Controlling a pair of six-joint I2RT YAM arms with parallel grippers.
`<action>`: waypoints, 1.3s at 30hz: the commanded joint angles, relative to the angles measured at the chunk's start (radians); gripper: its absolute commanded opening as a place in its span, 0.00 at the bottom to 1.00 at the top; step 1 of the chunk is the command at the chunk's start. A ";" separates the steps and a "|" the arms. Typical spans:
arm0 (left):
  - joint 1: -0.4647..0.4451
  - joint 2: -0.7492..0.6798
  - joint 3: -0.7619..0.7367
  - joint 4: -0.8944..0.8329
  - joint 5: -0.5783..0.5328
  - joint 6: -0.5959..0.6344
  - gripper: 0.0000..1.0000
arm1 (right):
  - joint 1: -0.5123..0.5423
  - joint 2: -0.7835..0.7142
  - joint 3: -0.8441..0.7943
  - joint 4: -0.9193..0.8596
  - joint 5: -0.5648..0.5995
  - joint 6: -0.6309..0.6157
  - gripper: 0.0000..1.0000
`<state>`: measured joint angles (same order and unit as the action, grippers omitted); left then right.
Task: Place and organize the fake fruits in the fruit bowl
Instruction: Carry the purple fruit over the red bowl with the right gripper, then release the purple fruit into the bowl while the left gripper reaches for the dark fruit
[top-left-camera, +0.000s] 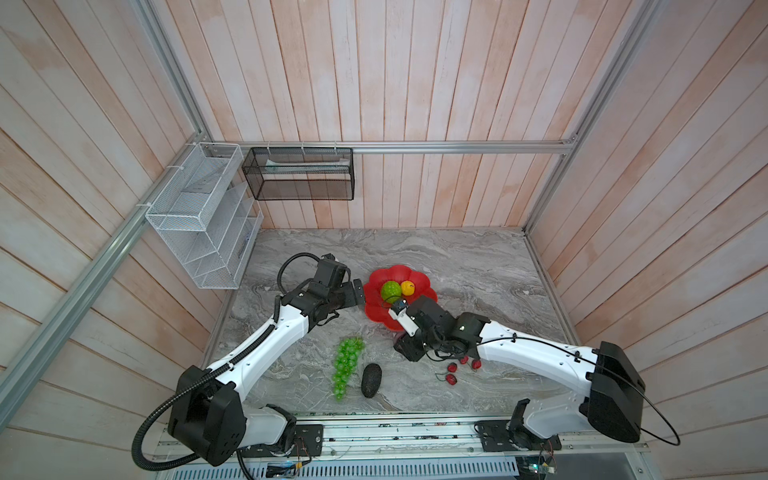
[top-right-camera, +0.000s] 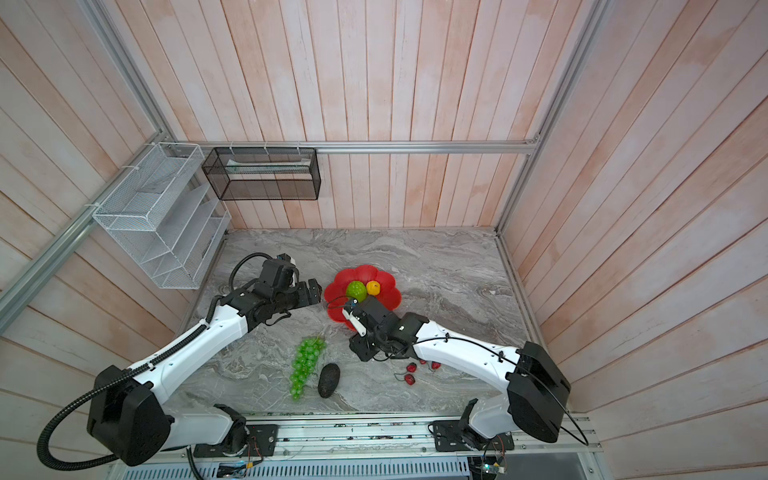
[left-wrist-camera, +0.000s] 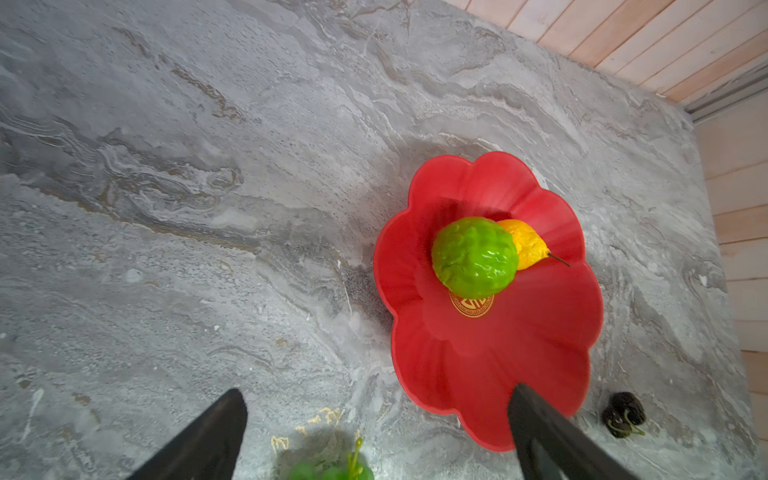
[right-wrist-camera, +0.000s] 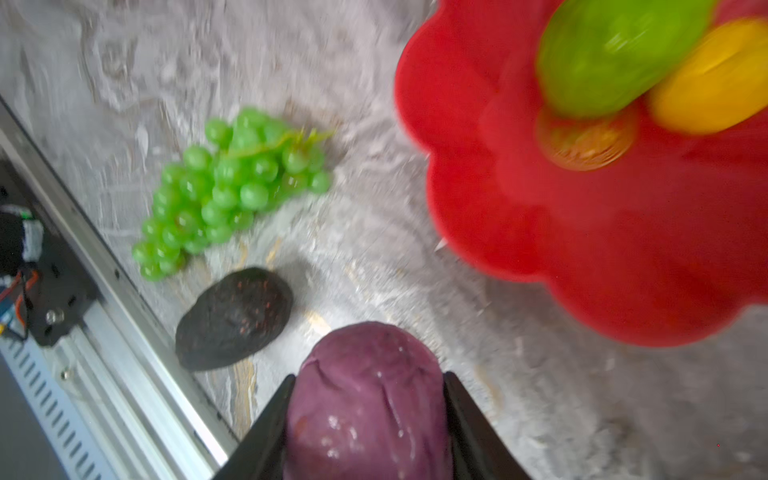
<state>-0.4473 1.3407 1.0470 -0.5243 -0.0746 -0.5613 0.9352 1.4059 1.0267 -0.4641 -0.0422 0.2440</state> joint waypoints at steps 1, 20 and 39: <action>0.032 -0.020 0.042 -0.014 -0.004 0.029 0.99 | -0.087 0.009 0.048 -0.002 0.041 -0.057 0.43; 0.077 0.004 0.072 -0.024 -0.007 0.046 1.00 | -0.233 0.389 0.197 0.168 0.063 -0.134 0.44; 0.087 0.031 0.087 -0.038 0.028 0.044 1.00 | -0.266 0.506 0.210 0.223 0.033 -0.148 0.50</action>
<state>-0.3664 1.3670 1.1061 -0.5465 -0.0566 -0.5232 0.6731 1.8778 1.2182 -0.2558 0.0017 0.1036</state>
